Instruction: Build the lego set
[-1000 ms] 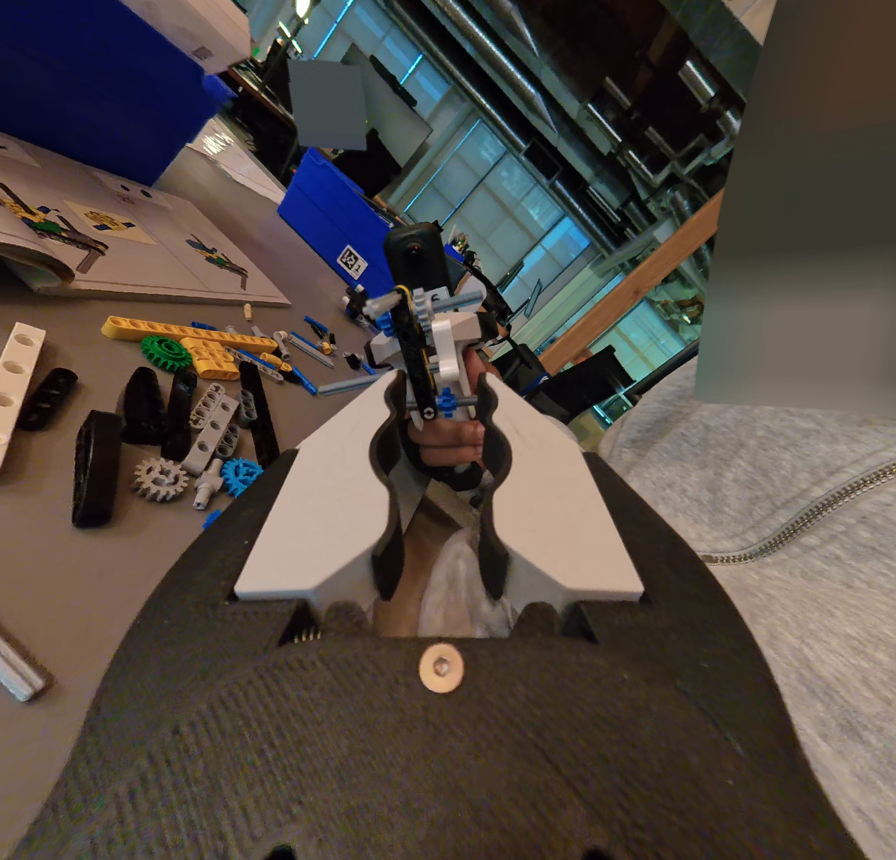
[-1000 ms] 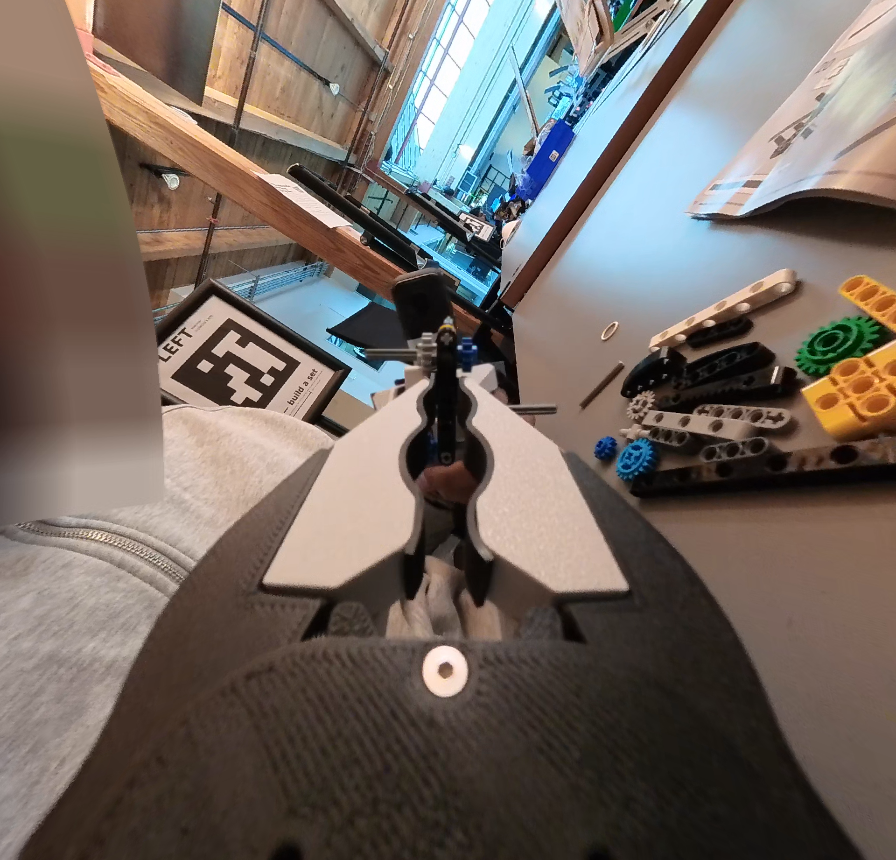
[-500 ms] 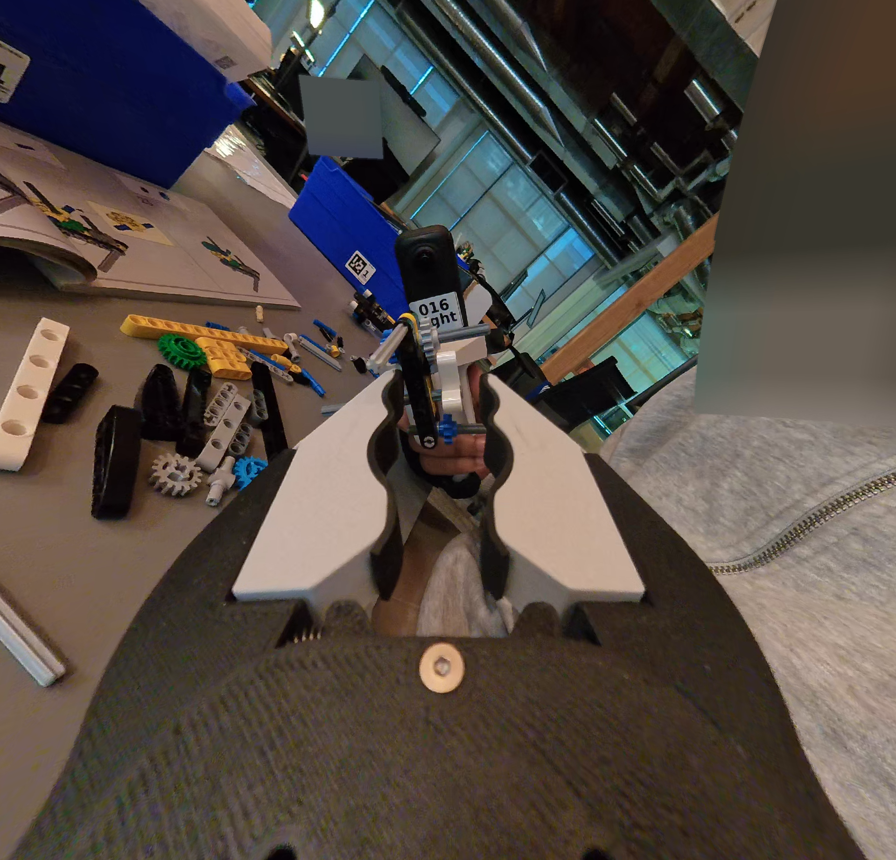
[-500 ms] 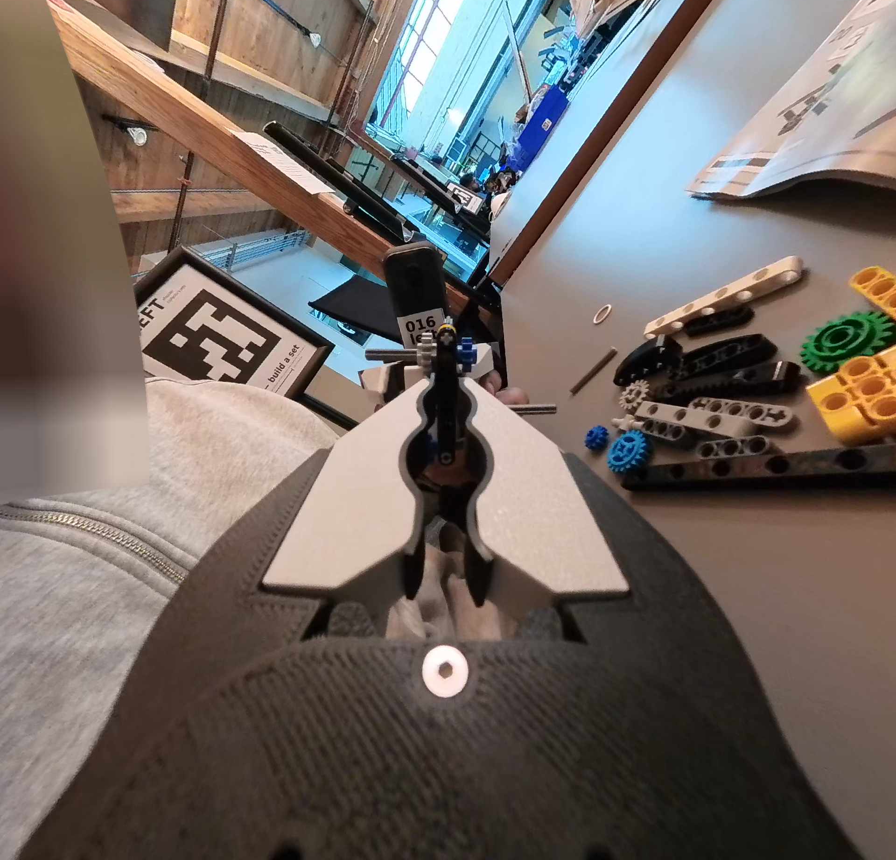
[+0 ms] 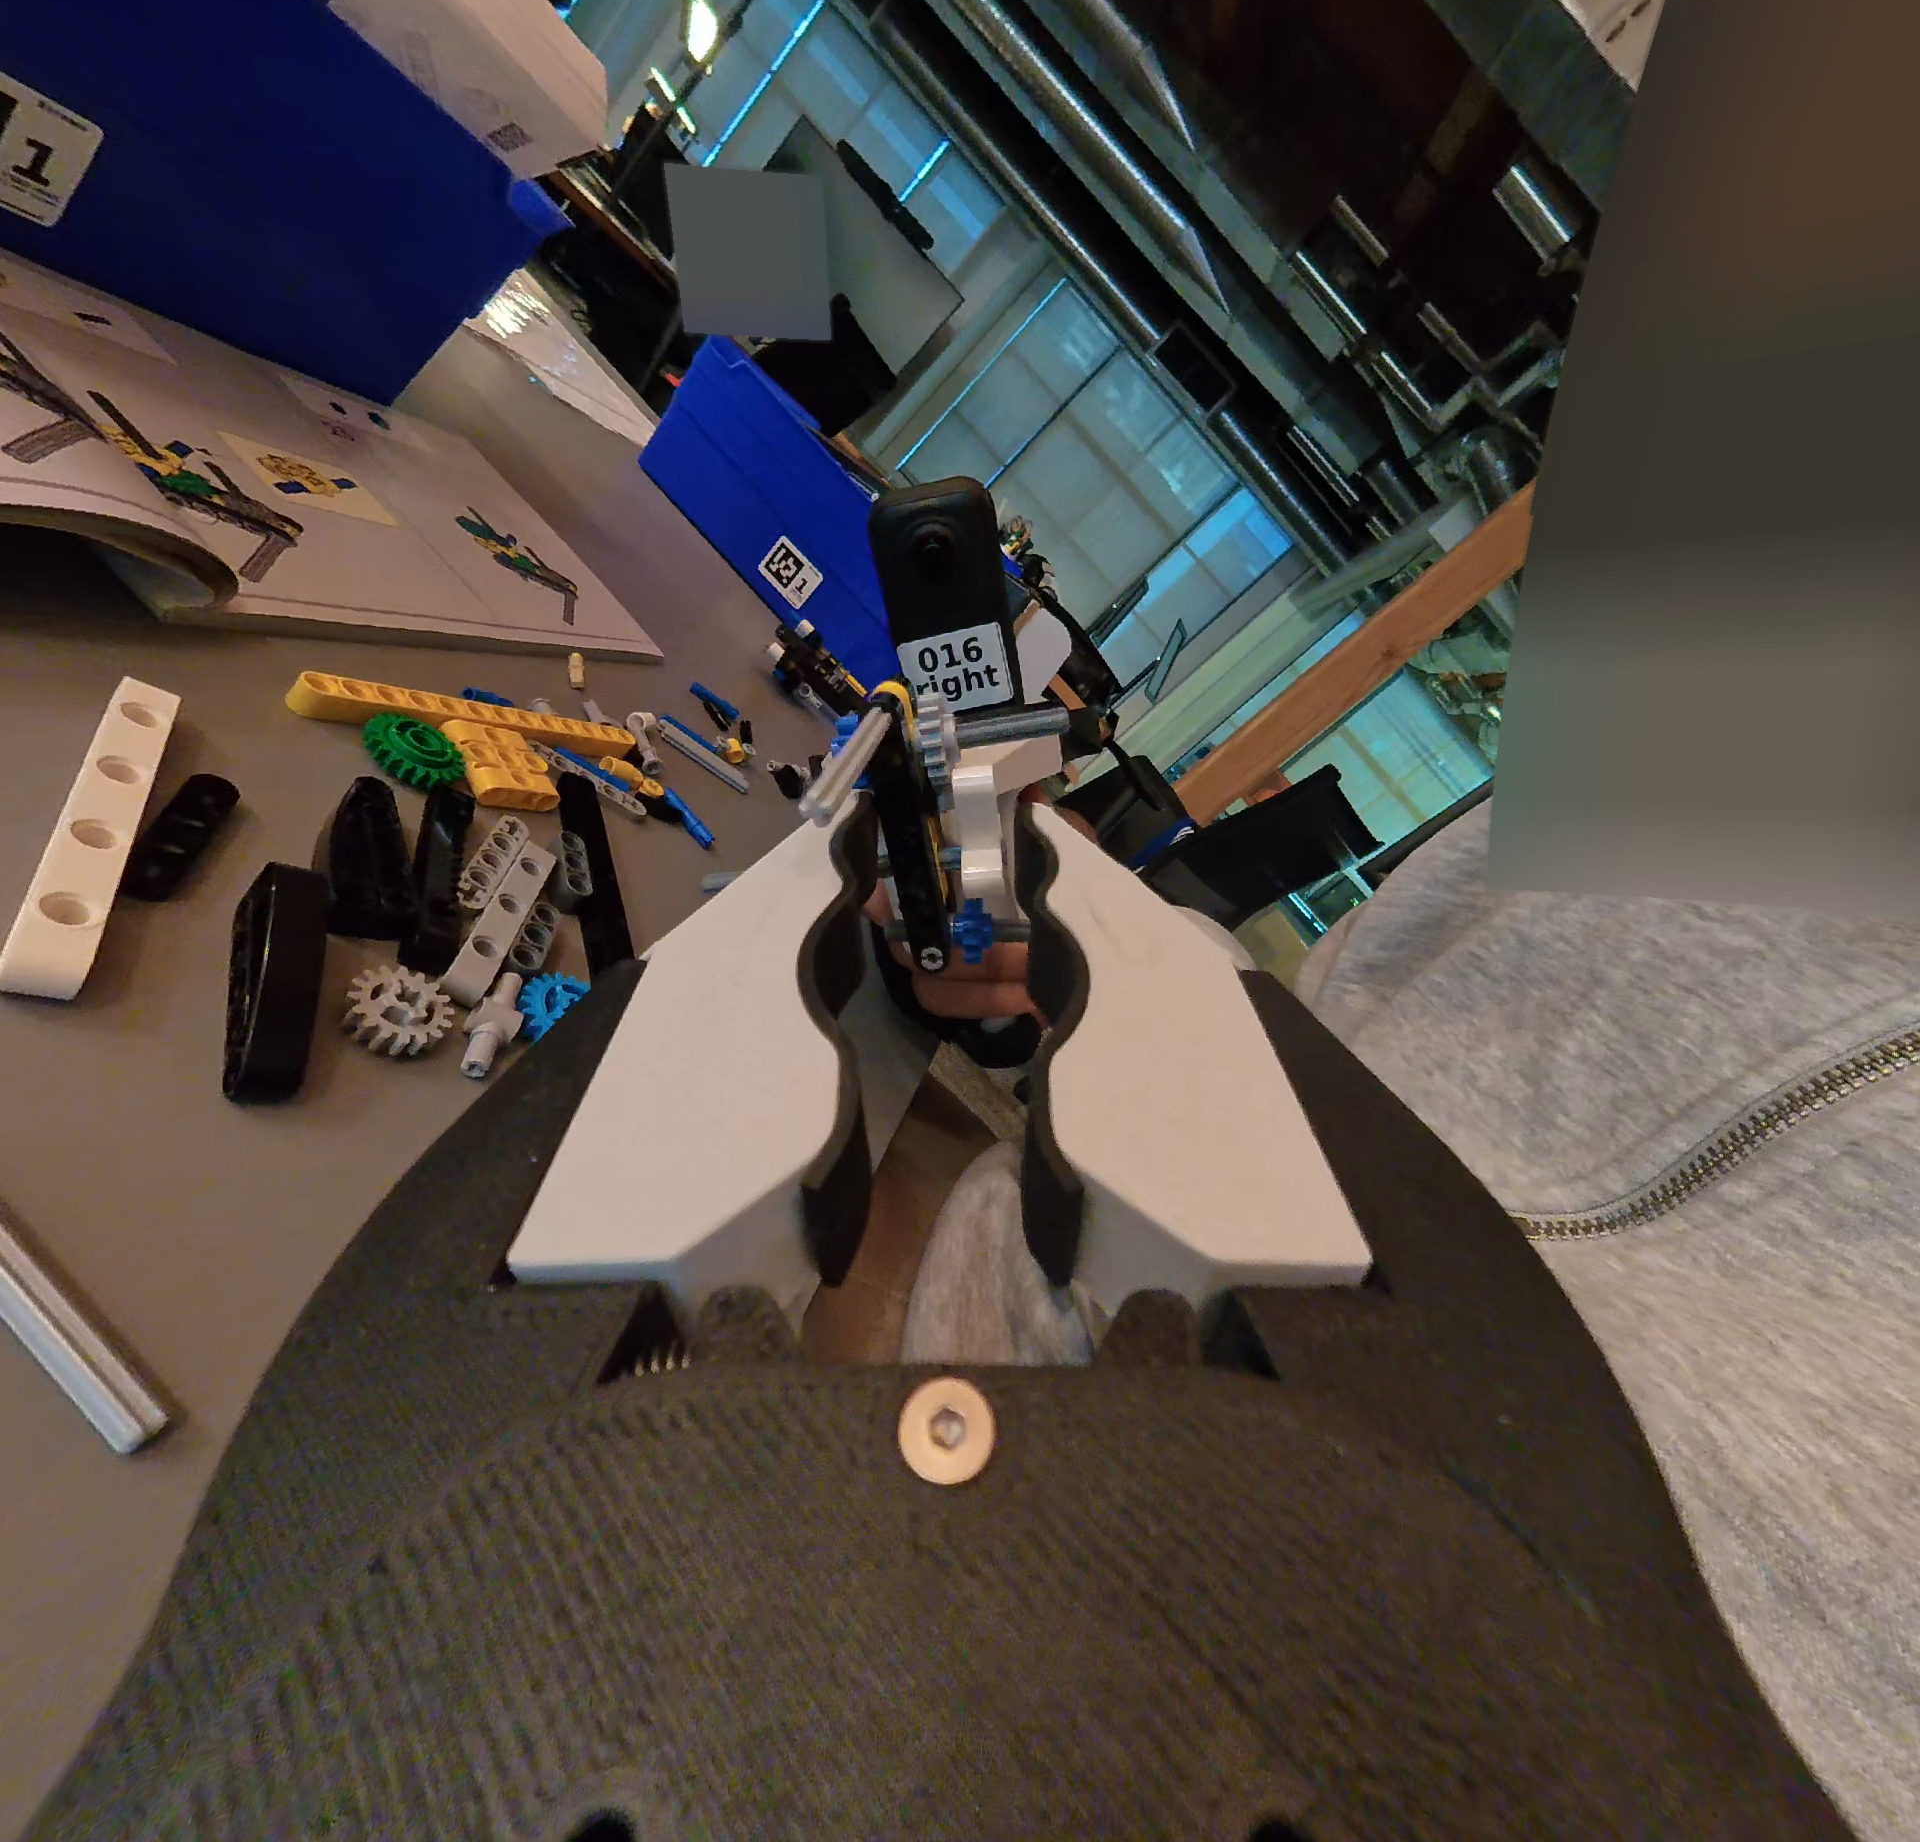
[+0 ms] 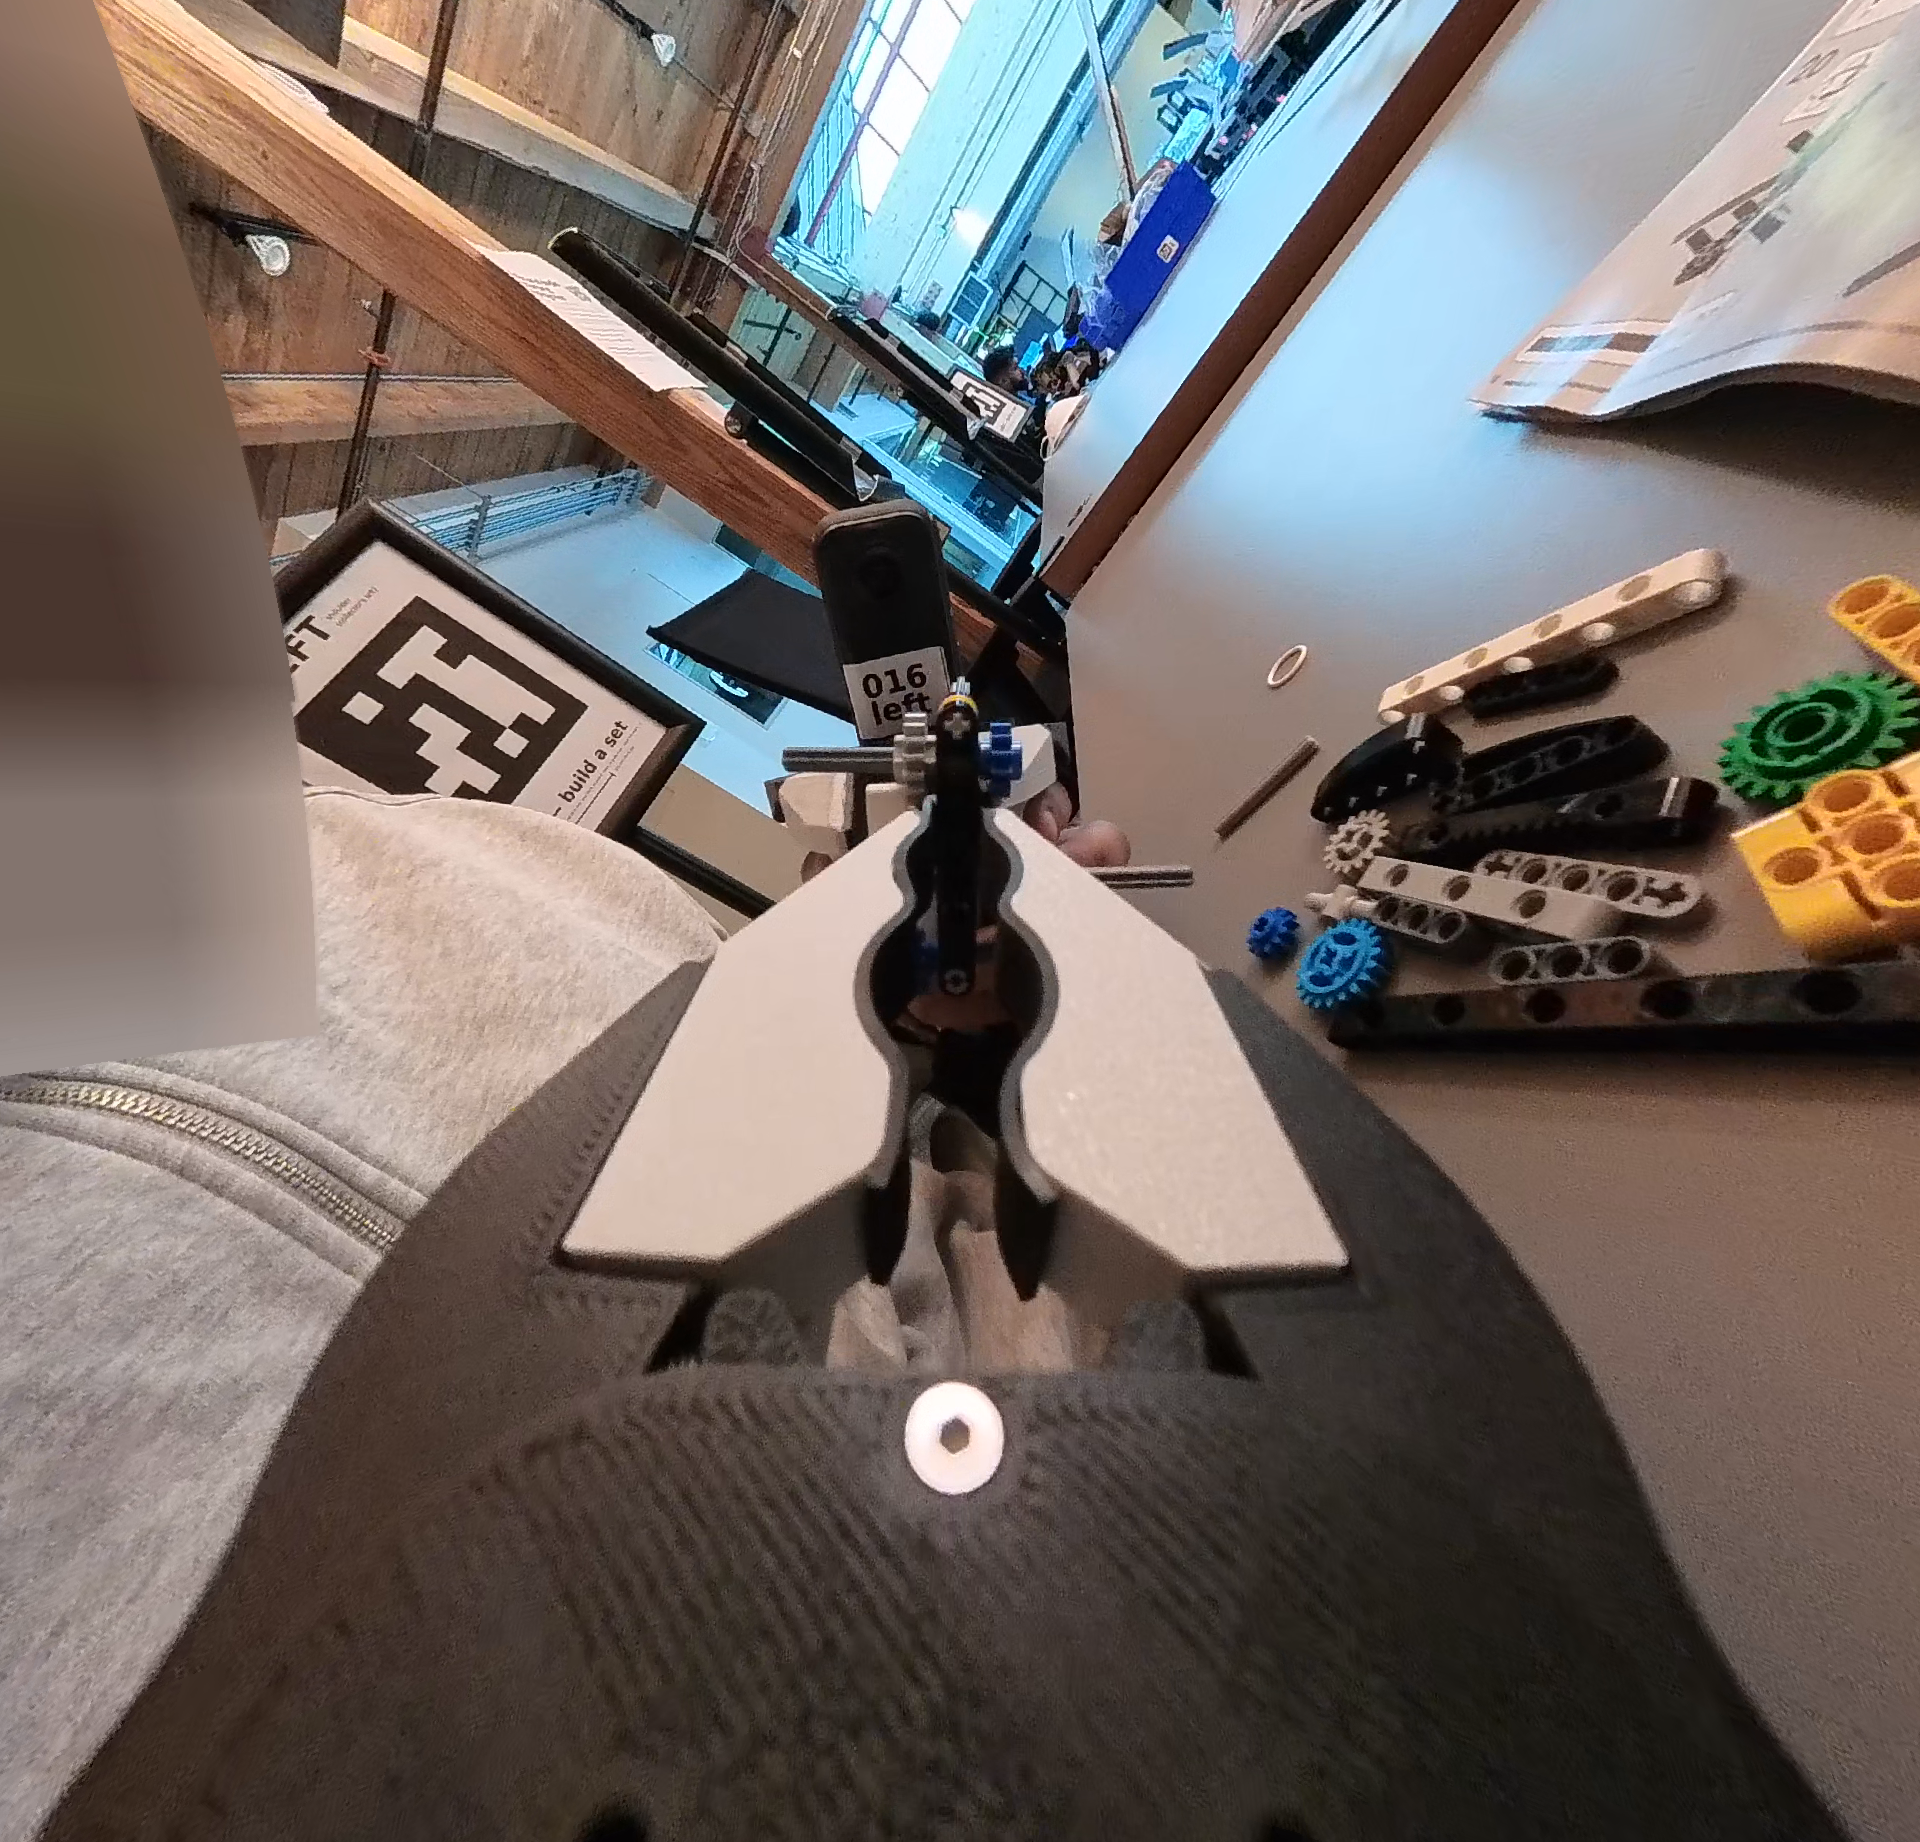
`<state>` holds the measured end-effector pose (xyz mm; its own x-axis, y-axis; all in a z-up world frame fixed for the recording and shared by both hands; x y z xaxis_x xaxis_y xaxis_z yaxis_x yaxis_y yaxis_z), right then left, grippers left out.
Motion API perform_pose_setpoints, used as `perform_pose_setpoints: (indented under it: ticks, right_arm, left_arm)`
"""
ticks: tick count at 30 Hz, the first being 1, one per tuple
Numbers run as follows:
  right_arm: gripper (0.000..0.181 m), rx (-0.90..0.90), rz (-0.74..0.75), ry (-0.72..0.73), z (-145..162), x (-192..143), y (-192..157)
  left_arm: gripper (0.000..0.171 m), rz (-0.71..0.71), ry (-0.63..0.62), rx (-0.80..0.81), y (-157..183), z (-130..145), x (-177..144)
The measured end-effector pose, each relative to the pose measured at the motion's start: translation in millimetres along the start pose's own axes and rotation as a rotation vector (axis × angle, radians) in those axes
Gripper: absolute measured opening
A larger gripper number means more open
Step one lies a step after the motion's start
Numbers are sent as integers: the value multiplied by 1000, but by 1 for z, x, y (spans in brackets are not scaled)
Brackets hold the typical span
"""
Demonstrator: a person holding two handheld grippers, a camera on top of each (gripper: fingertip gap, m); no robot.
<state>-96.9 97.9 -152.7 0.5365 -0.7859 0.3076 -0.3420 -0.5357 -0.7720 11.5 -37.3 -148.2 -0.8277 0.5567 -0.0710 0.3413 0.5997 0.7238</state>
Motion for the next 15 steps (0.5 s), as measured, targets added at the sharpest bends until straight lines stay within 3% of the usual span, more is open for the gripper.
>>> perform_pose_setpoints:
  ticks: [15]
  right_arm:
    - [5,-3,1,-8,1,1,0]
  left_arm:
    - [22,-4,1,0,-1,0,0]
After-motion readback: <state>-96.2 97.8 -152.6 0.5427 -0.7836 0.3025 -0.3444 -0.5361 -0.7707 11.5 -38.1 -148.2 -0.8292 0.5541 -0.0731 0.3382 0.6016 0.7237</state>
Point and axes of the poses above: each gripper's, where its closed fingertips meet, x out along the fingers, z out of its underside, y = z × x across the jaws, the point moved 9 cm from there along -x, back along the fingers, and after that the axes turned 15 degrees about -z, right-handed, at the moved point
